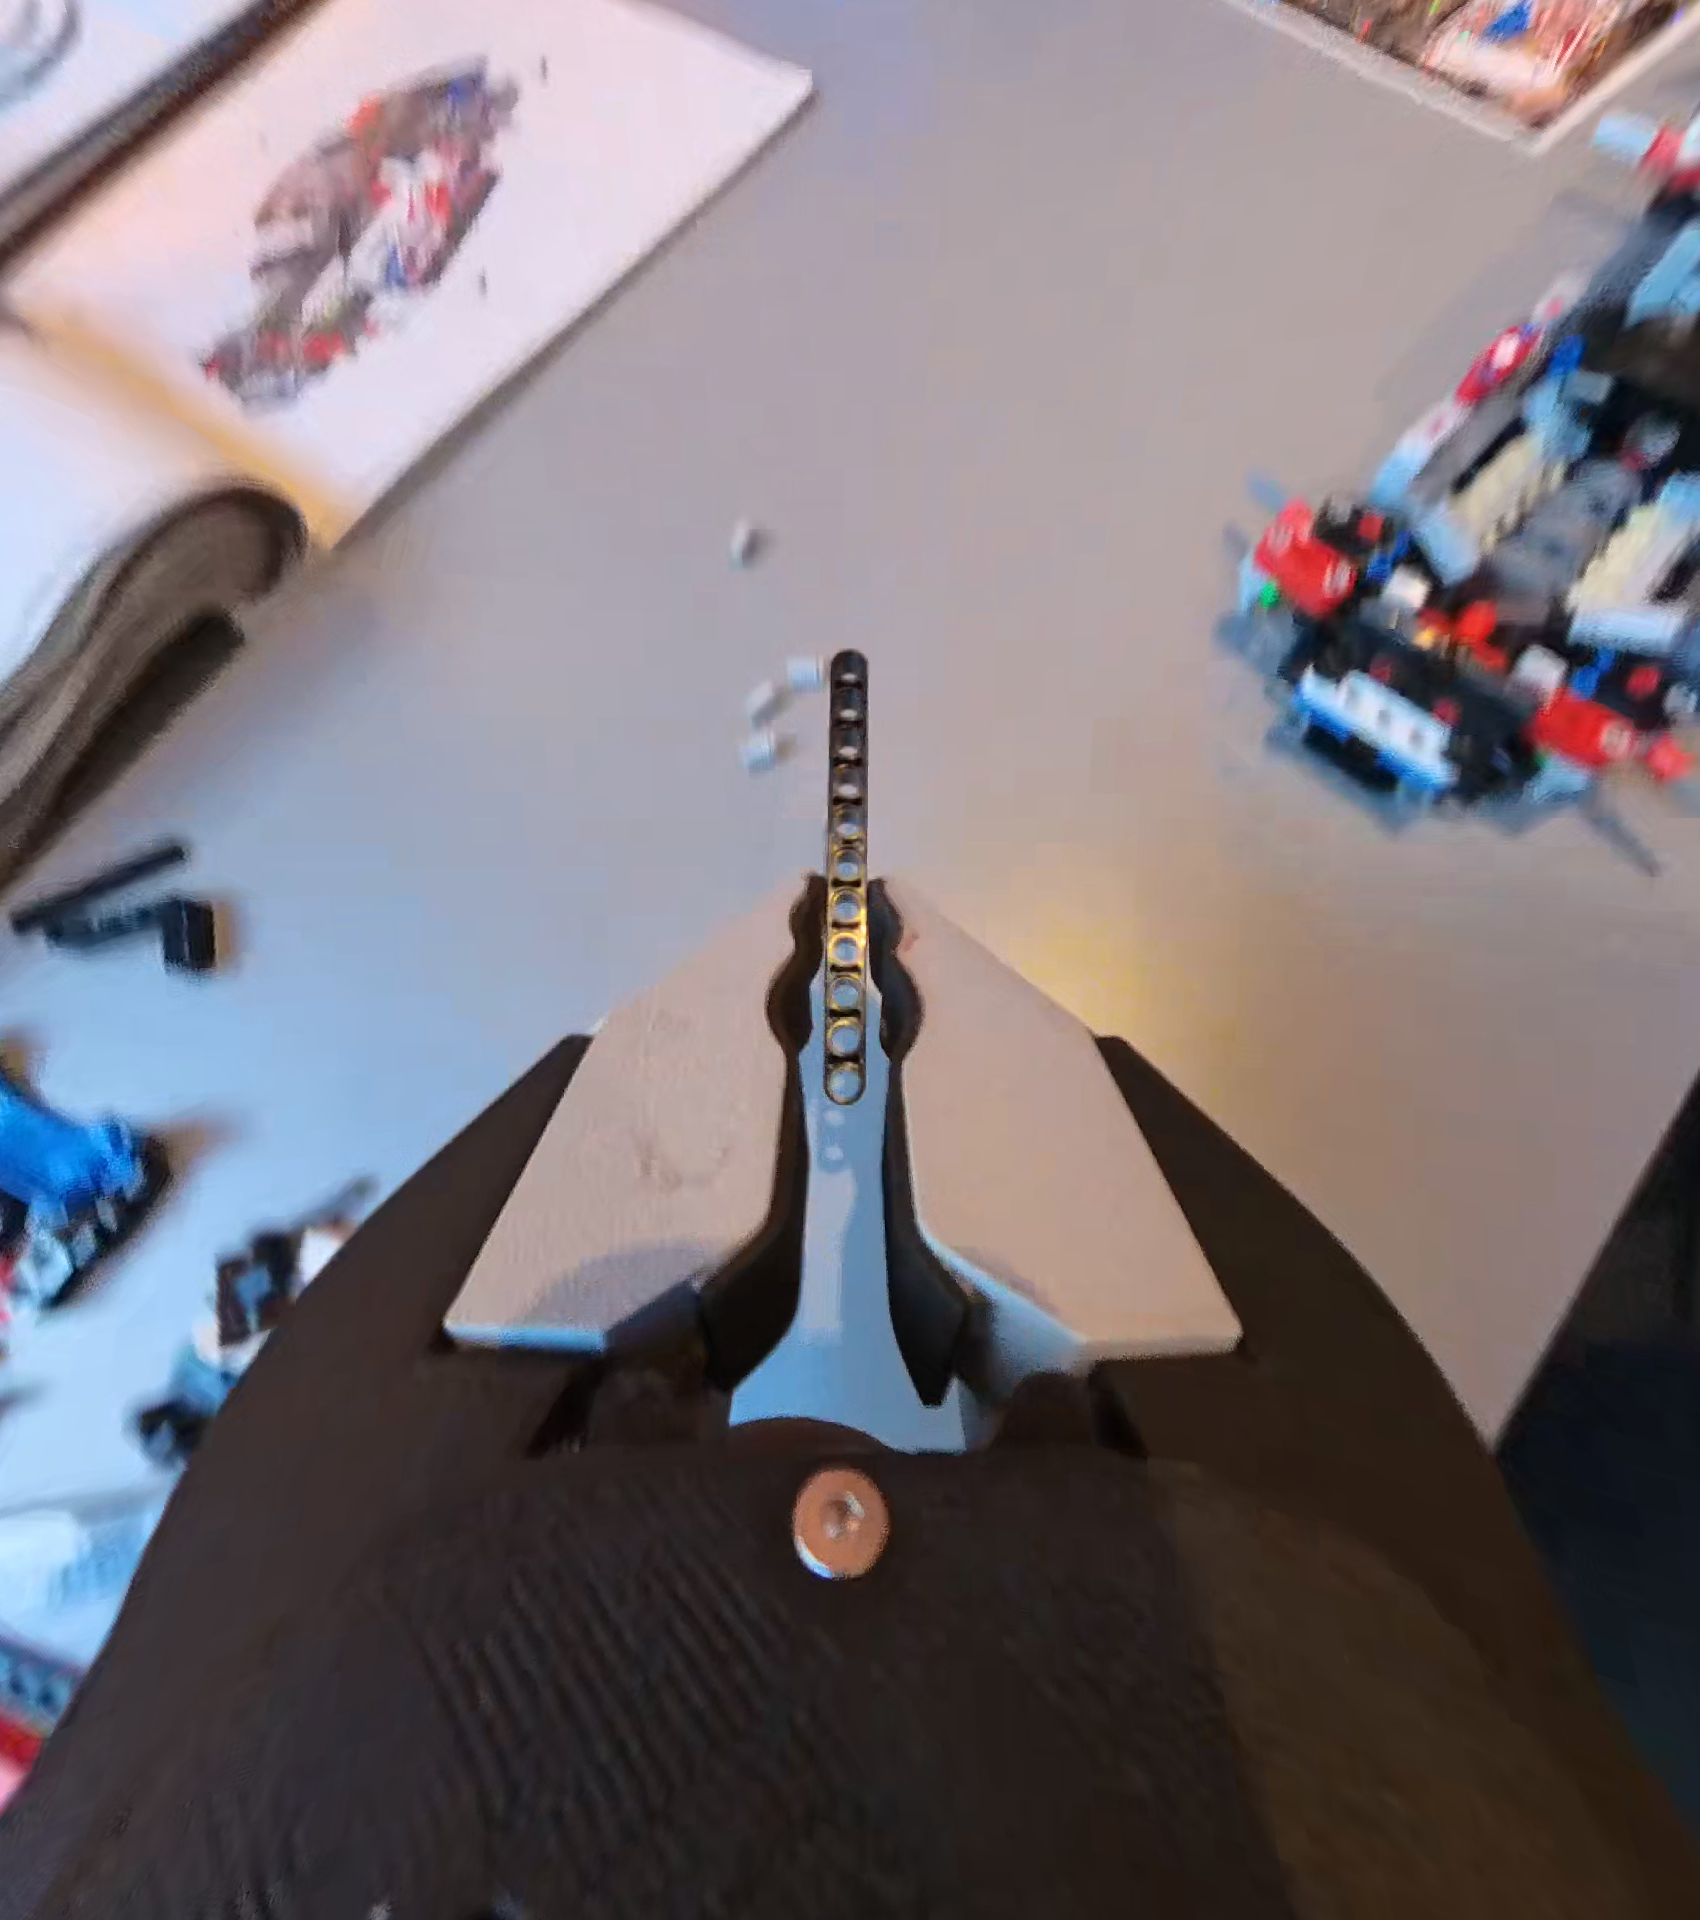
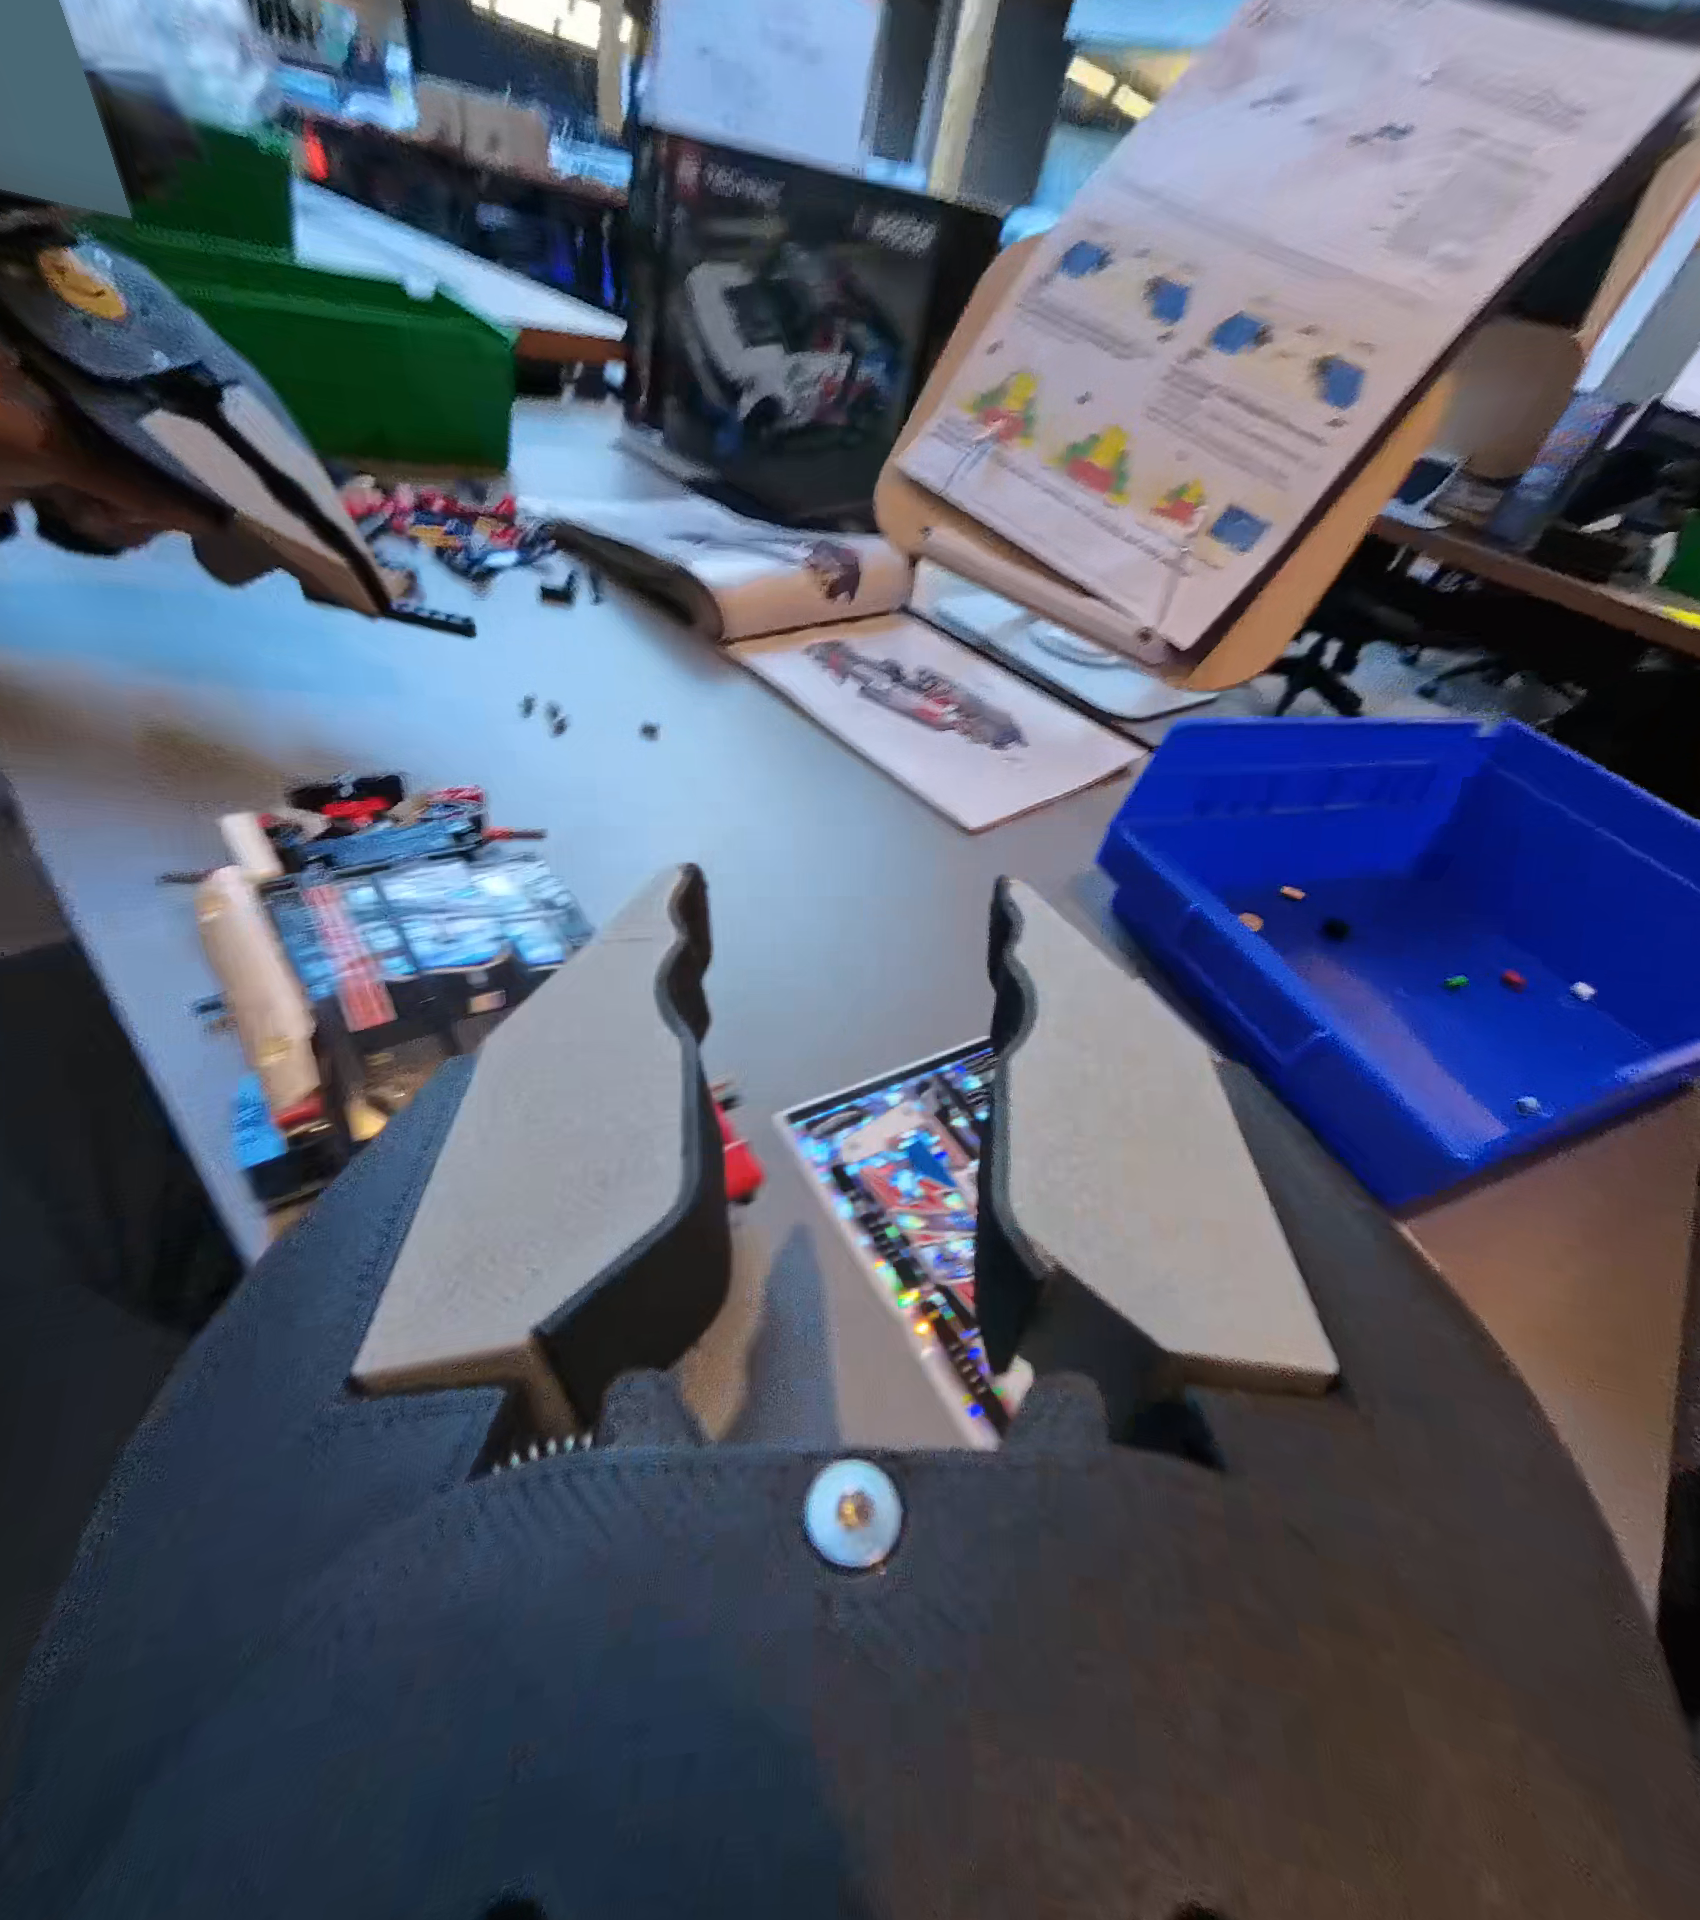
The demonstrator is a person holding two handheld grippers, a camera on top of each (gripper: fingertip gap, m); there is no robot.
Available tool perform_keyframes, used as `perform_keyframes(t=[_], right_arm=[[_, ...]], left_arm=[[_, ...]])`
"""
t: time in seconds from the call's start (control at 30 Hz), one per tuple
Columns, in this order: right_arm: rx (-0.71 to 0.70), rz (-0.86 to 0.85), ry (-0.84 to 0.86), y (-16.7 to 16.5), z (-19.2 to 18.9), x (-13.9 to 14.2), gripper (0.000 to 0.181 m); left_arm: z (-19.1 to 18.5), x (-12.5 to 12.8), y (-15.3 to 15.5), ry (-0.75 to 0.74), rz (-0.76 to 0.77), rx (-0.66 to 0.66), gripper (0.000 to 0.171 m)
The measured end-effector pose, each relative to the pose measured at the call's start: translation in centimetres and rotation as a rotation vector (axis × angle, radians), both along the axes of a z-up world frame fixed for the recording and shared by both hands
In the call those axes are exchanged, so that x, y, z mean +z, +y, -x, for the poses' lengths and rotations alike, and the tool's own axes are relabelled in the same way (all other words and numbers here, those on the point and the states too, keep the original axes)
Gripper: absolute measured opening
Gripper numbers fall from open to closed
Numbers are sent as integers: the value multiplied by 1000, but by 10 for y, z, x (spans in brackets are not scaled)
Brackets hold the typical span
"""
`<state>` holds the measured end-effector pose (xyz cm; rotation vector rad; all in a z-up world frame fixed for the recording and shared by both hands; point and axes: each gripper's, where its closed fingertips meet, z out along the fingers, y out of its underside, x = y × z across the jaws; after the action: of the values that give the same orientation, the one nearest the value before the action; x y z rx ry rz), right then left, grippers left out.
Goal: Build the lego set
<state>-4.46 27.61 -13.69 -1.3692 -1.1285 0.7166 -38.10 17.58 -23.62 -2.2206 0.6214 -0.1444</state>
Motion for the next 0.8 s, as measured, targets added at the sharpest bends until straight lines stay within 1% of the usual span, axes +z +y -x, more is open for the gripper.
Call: perform_keyframes(t=[0.07,0.13,0.27,0.37,0.43,0.53,0.57,0.7,0.8], right_arm=[[30,4,-92,-26,8,-3,63],[70,-1,-194,-50,22,-15,71],[89,-116,-411,-78,49,-44,79],[107,-190,-488,-91,69,-54,80],[100,-234,-532,-92,77,-61,80],[64,-293,-579,-83,84,-67,77],[57,-309,-590,-81,86,-69,79],[66,-337,-609,-76,94,-72,78],[42,-357,-626,-65,97,-73,75]], left_arm=[[11,-15,-22,1,36,45,4],[18,-25,-34,-14,49,74,4],[31,-36,-43,-20,64,120,4],[37,-43,-43,4,59,141,4],[37,-44,-43,-24,50,147,4],[37,-44,-45,-47,60,152,4],[37,-44,-45,-54,63,152,4],[39,-44,-50,-72,69,158,6],[41,-44,-52,-75,69,160,7]])
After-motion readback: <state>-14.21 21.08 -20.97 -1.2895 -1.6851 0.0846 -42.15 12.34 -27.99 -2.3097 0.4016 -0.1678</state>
